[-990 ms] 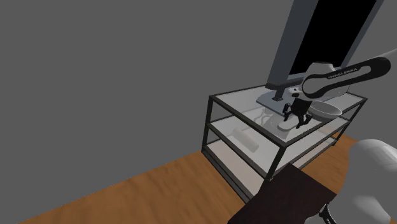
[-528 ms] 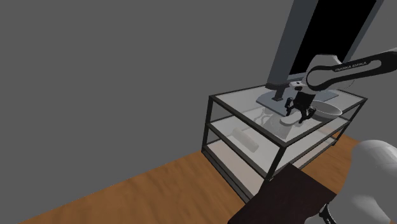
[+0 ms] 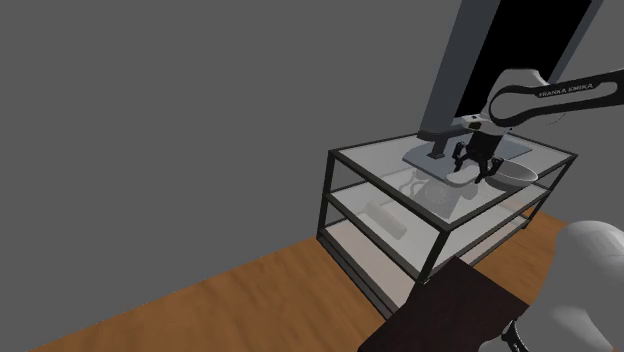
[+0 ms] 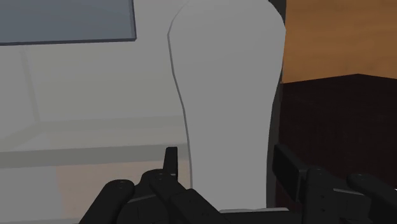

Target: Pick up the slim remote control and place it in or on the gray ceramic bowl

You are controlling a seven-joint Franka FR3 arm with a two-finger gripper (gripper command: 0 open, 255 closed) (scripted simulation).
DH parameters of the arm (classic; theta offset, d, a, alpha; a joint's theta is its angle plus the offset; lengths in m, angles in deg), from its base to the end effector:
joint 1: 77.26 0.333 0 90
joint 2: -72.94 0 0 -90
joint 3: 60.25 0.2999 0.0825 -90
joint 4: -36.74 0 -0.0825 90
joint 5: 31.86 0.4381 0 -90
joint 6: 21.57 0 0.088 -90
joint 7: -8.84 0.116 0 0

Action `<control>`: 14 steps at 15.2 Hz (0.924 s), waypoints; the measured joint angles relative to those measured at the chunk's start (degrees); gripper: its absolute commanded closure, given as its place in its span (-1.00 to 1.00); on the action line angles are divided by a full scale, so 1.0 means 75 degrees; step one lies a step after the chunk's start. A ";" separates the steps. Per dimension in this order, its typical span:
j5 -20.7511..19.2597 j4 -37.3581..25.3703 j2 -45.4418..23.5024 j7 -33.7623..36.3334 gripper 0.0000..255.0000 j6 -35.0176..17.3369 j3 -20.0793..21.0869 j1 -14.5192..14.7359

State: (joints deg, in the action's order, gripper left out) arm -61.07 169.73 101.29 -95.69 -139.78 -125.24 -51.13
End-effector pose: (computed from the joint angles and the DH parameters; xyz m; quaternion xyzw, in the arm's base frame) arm 0.3943 -0.3454 0.3653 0.7502 0.6611 0.0026 0.0110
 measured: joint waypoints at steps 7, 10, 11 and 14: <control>0.0076 -0.0464 0.0269 0.0005 1.00 0.0778 0.0524 -0.0214; 0.0130 -0.0654 0.0318 0.0014 1.00 0.1039 0.0683 -0.0238; 0.0144 -0.0755 0.0284 -0.0079 1.00 0.1073 0.0597 -0.0210; 0.0232 -0.1275 0.0048 -0.0638 1.00 0.1148 -0.0030 0.0030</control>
State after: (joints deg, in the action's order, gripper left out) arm -59.34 160.17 101.65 -100.48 -131.17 -125.47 -50.91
